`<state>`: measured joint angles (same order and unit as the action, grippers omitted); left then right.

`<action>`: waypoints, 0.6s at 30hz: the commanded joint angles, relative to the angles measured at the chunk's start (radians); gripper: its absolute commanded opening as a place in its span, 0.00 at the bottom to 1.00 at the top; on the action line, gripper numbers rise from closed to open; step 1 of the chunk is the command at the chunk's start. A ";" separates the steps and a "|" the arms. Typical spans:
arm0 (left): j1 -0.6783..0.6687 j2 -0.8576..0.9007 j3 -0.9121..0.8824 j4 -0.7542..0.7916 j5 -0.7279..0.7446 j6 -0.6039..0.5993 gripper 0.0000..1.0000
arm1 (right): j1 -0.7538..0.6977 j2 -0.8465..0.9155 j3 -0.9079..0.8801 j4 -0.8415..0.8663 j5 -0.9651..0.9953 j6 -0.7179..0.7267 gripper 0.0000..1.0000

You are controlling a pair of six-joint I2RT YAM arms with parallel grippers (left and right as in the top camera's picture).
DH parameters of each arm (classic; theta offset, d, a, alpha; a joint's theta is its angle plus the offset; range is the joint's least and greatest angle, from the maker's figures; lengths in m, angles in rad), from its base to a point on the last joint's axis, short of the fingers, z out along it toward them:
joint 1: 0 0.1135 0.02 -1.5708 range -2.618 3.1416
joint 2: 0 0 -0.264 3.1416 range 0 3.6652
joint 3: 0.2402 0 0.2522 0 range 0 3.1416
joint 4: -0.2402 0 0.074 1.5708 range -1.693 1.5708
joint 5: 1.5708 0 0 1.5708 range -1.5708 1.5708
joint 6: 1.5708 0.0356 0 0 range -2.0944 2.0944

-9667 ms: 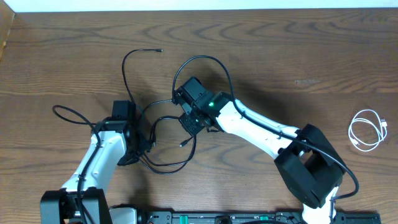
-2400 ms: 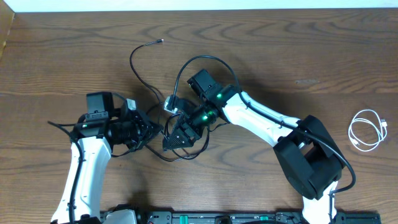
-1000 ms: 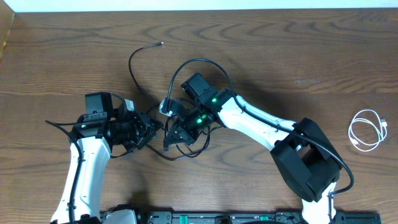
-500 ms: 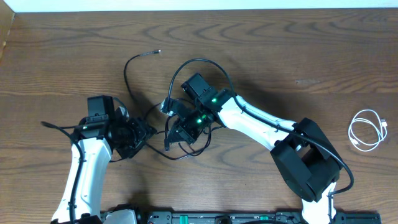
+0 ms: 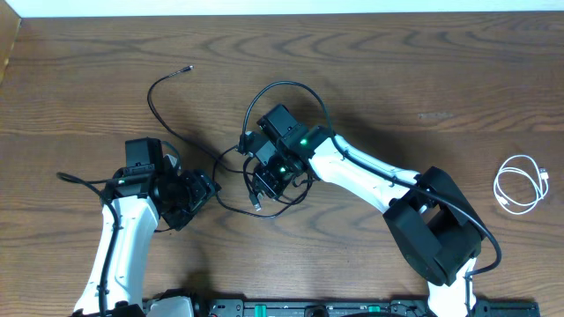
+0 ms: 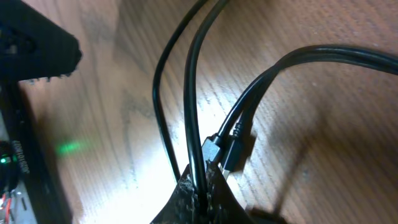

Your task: Untangle cables

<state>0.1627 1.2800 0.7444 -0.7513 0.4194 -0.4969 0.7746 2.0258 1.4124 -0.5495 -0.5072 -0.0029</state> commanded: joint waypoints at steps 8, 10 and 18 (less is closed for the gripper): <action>0.004 -0.005 -0.054 0.010 -0.013 0.006 0.74 | 0.006 -0.015 -0.002 0.000 0.031 0.018 0.01; 0.004 -0.005 -0.079 0.031 -0.013 0.005 0.72 | 0.007 -0.015 -0.002 0.000 0.032 0.018 0.01; 0.004 -0.005 -0.191 0.171 -0.014 0.006 0.60 | 0.027 -0.015 -0.002 0.001 0.072 0.018 0.01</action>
<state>0.1627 1.2797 0.5919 -0.6212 0.4152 -0.4976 0.7837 2.0258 1.4124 -0.5488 -0.4625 0.0010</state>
